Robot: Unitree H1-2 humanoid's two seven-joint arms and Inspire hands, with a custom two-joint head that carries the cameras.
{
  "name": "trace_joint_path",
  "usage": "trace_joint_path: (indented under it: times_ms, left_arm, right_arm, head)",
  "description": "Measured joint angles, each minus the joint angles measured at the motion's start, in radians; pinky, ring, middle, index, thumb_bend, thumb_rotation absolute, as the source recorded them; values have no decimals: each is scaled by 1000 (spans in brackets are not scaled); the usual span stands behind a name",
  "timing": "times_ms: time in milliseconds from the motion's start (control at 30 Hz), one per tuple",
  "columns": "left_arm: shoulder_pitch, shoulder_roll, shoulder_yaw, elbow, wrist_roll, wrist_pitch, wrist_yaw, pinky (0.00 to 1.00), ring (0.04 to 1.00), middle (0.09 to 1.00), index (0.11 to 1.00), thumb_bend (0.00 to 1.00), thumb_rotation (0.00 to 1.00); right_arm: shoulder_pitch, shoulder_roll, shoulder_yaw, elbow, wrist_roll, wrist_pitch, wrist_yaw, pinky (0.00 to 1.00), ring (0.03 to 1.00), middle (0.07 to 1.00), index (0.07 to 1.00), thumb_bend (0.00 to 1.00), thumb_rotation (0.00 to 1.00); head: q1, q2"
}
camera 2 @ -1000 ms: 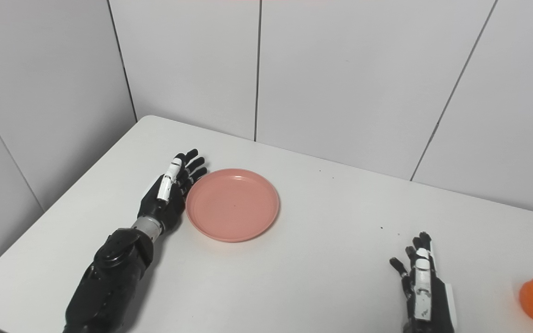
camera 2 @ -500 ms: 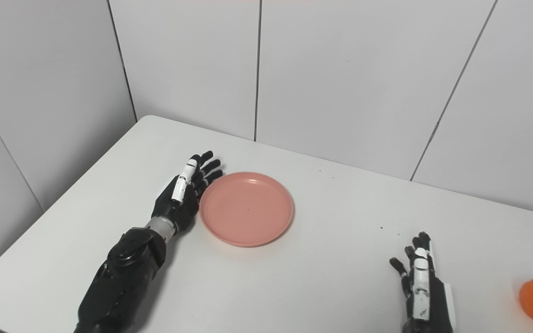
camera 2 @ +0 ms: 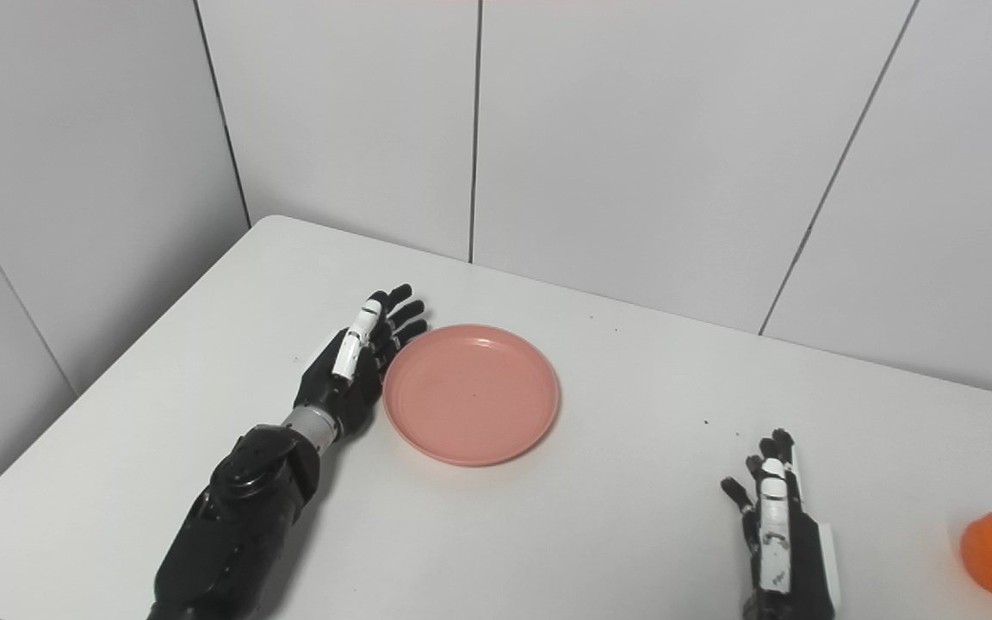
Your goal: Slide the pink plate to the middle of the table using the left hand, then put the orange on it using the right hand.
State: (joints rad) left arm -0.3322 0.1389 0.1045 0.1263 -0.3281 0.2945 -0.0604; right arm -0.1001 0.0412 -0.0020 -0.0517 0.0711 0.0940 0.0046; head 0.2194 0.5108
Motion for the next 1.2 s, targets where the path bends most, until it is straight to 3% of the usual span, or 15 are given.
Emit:
trace_joint_path:
  times_ms: [900,1200]
  left_arm:
    - [12,-53,-61,-16,12,6,-30,929,932,938,932,360,1000]
    - [27,-117,-106,-35,41,7,-36,938,933,938,934,357,1000]
  right_arm:
    - [4,29,25,-3,-39,0,-36,987,971,984,986,243,1000]
    - [3,56,32,-4,-46,1,-57,981,968,981,983,264,1000]
  head:
    - [-86,17]
    - [-130,40]
